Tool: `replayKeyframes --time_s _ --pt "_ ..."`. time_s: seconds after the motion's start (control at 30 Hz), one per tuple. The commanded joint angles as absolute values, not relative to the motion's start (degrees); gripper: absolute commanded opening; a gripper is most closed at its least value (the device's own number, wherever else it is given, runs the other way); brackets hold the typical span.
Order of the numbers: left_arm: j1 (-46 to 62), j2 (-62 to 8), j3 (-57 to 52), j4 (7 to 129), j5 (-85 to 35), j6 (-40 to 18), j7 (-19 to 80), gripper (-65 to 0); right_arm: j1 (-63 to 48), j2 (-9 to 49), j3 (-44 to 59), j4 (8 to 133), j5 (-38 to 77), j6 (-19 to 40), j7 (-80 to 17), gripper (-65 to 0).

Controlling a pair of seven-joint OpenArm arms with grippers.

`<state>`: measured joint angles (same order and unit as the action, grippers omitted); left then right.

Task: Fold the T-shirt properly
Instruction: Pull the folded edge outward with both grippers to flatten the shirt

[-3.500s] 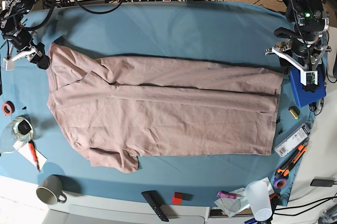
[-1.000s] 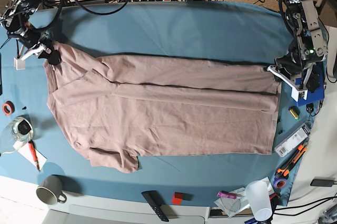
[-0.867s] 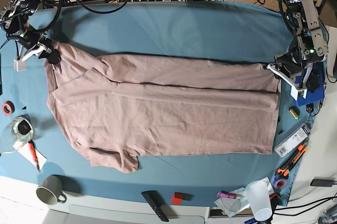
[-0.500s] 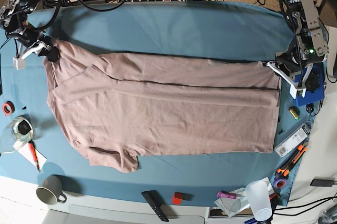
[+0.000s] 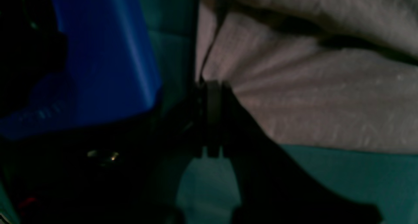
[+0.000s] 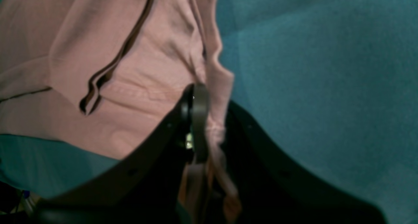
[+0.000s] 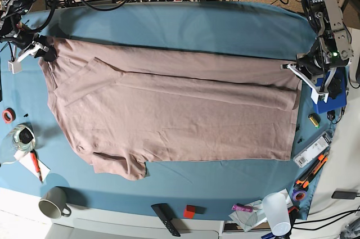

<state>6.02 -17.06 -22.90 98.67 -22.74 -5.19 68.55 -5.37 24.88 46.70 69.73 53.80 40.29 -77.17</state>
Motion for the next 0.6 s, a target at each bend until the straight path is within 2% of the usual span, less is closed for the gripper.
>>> replayKeyframes --time_s 0.0,0.33,0.57 --pt "6.13 -18.33 -23.31 99.31 -20.56 -4.95 70.59 -65.0 -5.08 27.07 46.98 70.41 52.62 40.0 -76.97 -65.0" --pt "12.49 -21.32 -26.06 104.92 -21.93 -5.04 70.46 -65.0 -5.06 30.5 47.35 70.41 53.49 40.0 -80.0 -65.0" --pt "16.64 -21.26 -26.06 109.01 -21.91 -5.15 69.84 -65.0 -5.08 30.68 47.35 70.41 56.58 40.0 -80.0 -65.0"
